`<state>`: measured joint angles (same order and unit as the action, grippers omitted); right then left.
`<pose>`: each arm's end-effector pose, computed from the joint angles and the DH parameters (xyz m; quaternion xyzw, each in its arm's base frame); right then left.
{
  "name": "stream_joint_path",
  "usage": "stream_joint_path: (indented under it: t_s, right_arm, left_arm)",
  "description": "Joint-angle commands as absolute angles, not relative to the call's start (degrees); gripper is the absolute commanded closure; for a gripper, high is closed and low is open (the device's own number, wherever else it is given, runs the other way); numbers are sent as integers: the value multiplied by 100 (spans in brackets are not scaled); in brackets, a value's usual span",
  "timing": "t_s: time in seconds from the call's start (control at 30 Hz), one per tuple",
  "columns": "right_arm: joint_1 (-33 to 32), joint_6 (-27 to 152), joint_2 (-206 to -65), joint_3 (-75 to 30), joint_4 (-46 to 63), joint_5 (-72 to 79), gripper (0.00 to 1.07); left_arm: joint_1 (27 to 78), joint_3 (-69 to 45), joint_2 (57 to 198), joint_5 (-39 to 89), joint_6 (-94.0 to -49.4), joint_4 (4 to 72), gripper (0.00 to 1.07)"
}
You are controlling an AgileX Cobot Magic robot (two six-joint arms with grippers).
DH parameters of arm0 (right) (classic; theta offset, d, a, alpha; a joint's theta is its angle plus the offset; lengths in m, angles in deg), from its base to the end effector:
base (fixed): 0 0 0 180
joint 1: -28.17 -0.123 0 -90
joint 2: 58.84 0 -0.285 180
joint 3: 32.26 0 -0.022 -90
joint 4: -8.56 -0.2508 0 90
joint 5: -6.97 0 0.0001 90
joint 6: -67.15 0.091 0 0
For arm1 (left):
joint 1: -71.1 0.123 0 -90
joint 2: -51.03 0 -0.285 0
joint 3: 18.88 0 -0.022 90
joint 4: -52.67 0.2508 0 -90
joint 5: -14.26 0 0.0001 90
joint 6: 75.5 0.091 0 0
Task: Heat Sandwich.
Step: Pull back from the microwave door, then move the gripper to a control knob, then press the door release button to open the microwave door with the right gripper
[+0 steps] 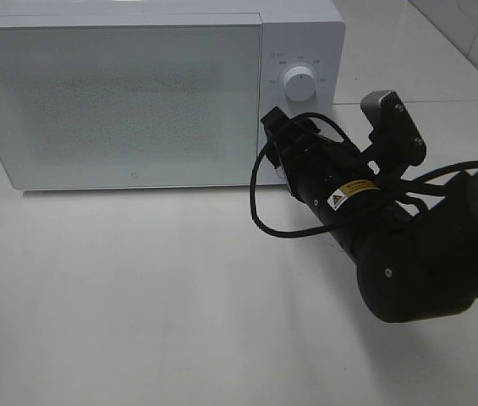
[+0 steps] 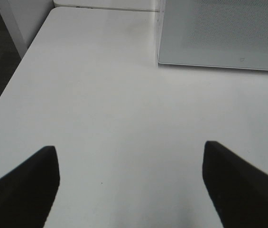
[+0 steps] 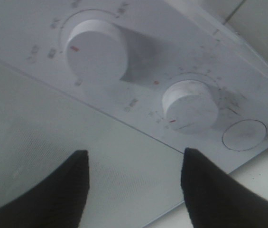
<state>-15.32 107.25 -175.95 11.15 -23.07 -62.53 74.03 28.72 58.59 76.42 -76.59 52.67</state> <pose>0.2581 0.1832 0.1416 0.2266 0.6934 0.3635 0.5795 -0.0084 -0.0004 0.2800 -0.0300 0.8536 0.0084 0.5200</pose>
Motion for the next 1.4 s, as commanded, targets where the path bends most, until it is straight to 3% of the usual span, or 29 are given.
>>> stream_joint_path:
  t_s: [0.03,0.3,0.53,0.77,1.07,1.27,1.4]
  right_arm:
    - [-1549,9723,-17194,1339,-1854,-7021,49]
    - [-1521,7505,-16300,1665,-1814,-5594,49]
    - [-1515,5637,-15418,1659,-2410,-3812,49]
    - [-1515,2864,-14621,1659,-4026,-2563,49]
    - [-1515,-1106,-13859,1659,-7240,-2288,50]
    - [-1515,-1479,-13796,1659,-7280,-2145,50]
    - [-1251,555,-13796,1659,-5487,-1526,50]
  left_arm:
    - [7425,2883,5761,7545,-7653,5233,28]
    - [7425,2883,5761,7545,-7653,5233,28]
    - [7425,2883,5761,7545,-7653,5233,28]
    - [7425,2883,5761,7545,-7653,5233,28]
    - [7425,2883,5761,7545,-7653,5233,28]
    - [7425,2883,5761,7545,-7653,5233,28]
    - [7425,2883,5761,7545,-7653,5233,28]
